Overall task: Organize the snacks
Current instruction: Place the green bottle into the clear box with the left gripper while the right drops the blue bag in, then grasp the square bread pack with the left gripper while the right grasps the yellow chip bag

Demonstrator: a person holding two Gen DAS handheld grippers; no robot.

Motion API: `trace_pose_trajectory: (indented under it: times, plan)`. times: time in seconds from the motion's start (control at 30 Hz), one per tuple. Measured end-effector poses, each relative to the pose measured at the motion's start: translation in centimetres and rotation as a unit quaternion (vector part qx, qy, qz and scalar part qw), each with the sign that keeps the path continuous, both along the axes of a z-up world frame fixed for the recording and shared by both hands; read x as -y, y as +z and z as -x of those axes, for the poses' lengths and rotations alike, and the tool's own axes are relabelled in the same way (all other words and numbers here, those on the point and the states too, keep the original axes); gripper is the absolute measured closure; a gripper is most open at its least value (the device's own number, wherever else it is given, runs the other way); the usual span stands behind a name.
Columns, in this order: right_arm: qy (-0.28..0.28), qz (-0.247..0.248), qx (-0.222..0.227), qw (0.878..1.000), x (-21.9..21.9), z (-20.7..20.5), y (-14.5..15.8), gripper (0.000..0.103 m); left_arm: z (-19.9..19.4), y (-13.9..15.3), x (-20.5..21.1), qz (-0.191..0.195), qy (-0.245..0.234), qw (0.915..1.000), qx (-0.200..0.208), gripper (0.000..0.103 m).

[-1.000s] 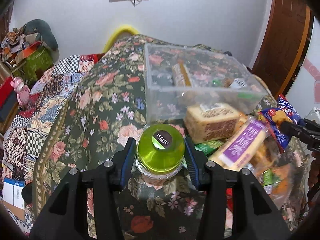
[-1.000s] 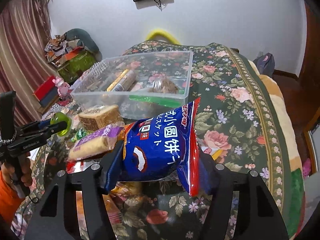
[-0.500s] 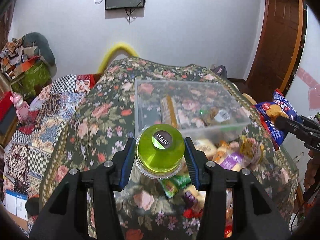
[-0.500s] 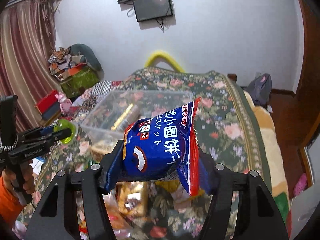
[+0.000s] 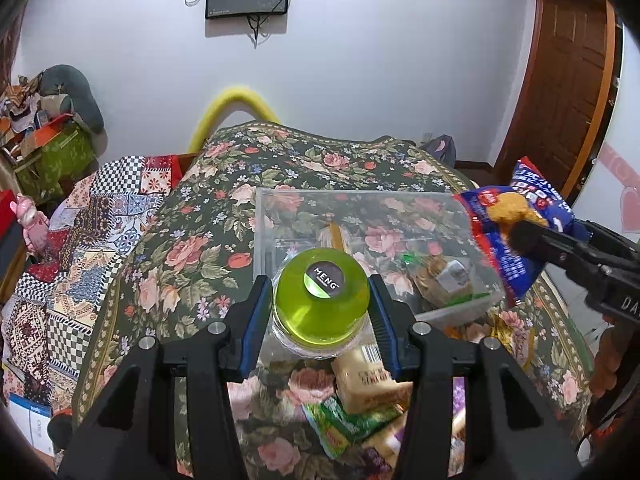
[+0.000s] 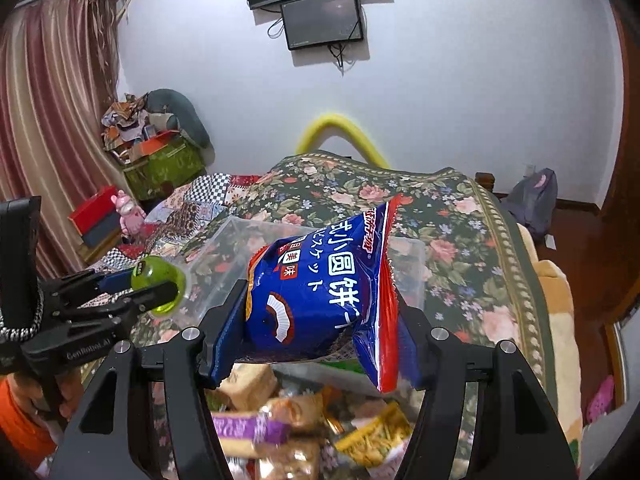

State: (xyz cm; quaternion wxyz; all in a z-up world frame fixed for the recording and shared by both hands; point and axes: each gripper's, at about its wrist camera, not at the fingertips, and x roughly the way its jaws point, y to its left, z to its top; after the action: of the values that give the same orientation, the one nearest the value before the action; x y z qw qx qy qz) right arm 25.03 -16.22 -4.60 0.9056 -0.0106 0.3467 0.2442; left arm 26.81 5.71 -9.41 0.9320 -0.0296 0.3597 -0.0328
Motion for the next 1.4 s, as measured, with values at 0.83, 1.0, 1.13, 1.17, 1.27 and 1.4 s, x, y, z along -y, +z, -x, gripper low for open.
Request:
trace_pose_trajectory:
  times: [0.83, 1.0, 1.13, 1.17, 1.27, 1.4]
  plan:
    - [0.045, 0.096, -0.062, 0.992, -4.6, -3.7, -5.6, 0.041, -5.0, -4.8, 0.7, -0.008, -0.004, 0.9983, -0.058, 0.055]
    - [0.048, 0.104, -0.053, 0.992, -4.4, -3.0, -4.8, 0.034, -4.1, -4.0, 0.7, -0.007, -0.002, 0.9988, -0.048, 0.054]
    - [0.046, 0.096, -0.042, 0.993, -3.4, -2.1, -3.6, 0.033, -3.0, -2.7, 0.6, -0.004, -0.002, 0.9992, -0.040, 0.053]
    - [0.045, 0.091, -0.040, 0.994, -3.0, -1.9, -3.2, 0.033, -2.6, -2.3, 0.6, -0.004, -0.002, 0.9993, -0.038, 0.052]
    - [0.041, 0.076, -0.036, 0.996, -1.7, -1.3, -2.2, 0.033, -1.5, -1.5, 0.8, -0.005, -0.006, 0.9994, -0.033, 0.047]
    - [0.032, 0.065, -0.025, 0.997, 0.0, -0.1, -1.1, 0.033, 0.2, -0.9, 1.4, -0.008, -0.015, 0.9994, -0.030, 0.036]
